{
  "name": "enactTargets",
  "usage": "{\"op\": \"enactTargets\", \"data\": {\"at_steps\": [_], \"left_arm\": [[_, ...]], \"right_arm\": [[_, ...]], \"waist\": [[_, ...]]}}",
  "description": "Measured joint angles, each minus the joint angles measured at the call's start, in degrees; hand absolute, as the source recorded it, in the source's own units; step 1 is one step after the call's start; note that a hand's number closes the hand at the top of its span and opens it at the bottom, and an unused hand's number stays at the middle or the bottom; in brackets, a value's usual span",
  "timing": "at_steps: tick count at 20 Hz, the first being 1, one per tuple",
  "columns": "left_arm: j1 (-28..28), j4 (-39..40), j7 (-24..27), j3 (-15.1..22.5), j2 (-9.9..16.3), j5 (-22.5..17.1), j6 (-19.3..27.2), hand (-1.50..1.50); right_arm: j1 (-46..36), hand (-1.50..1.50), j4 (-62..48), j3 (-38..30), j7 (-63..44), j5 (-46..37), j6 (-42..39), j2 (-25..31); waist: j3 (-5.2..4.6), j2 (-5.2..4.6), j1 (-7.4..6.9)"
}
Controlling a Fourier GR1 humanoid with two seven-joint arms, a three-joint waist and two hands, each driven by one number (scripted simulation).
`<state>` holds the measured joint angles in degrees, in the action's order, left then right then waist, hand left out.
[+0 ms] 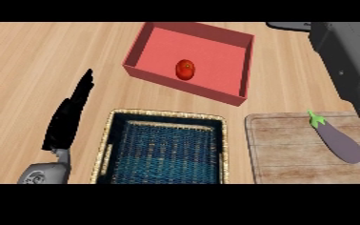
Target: Pick the tomato from the cutting board and place it in the cardboard box
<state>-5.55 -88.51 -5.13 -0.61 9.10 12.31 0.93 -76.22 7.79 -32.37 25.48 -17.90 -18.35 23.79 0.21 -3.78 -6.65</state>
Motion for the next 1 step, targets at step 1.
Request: {"op": "enactTargets", "data": {"at_steps": [1], "left_arm": [[-0.25,-0.12,-0.18,0.23,-0.1,0.04,-0.09,0.0]], "right_arm": [[0.38,-1.5,0.07,0.0,0.35,-0.04,-0.74,0.85]], "waist": [[0.03,-0.07,-0.17]]}}
